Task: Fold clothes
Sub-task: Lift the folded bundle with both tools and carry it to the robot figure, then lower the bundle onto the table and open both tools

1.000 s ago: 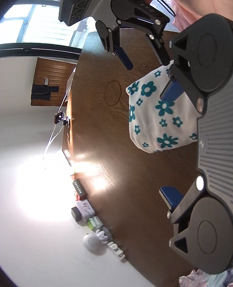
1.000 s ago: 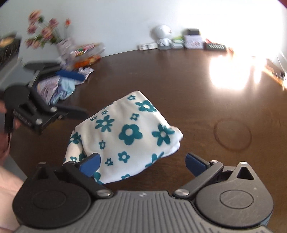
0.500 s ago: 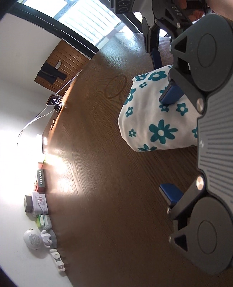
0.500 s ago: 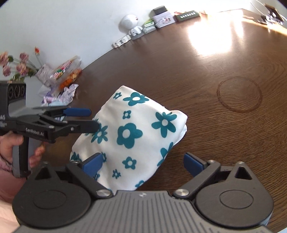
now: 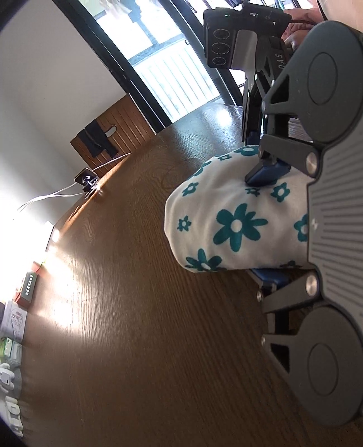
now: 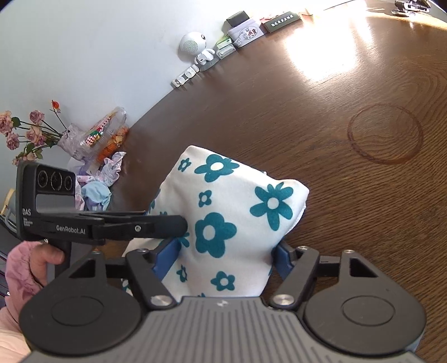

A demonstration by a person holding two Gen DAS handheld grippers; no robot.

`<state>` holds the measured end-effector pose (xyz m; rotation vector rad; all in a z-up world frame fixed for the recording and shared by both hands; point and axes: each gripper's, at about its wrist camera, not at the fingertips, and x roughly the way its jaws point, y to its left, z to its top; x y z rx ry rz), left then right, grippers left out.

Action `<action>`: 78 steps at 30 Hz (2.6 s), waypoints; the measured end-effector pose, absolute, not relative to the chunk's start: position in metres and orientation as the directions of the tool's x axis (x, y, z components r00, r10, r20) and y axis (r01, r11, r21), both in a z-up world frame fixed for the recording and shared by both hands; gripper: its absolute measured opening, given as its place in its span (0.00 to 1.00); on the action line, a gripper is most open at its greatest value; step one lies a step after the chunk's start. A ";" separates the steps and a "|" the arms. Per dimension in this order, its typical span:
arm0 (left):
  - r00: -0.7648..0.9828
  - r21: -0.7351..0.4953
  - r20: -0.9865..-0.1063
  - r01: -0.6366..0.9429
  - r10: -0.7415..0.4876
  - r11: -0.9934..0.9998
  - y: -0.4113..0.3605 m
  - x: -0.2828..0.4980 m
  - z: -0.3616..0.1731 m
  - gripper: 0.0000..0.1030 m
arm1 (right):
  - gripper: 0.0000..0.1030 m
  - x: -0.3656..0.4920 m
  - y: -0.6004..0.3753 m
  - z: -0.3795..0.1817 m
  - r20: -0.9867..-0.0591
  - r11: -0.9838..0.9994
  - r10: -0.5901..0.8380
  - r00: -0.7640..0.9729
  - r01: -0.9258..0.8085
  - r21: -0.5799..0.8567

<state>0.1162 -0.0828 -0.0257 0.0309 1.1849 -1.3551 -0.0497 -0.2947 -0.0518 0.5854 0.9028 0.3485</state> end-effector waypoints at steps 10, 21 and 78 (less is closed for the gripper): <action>-0.056 -0.641 -0.567 0.656 -0.822 0.398 -0.045 0.155 -0.008 0.51 | 0.45 0.018 -0.273 -0.026 -0.586 0.771 0.605 0.539 -0.213 0.600; 0.295 -0.681 -0.454 0.493 -0.841 0.541 -0.058 0.317 0.037 0.51 | 0.44 0.229 -0.194 0.060 -0.583 0.788 0.613 0.533 -0.464 0.405; 0.706 -0.144 -0.457 0.541 -0.541 0.828 -0.113 0.387 -0.006 0.36 | 0.37 0.404 -0.106 -0.015 -0.431 0.814 0.580 0.691 -0.494 0.305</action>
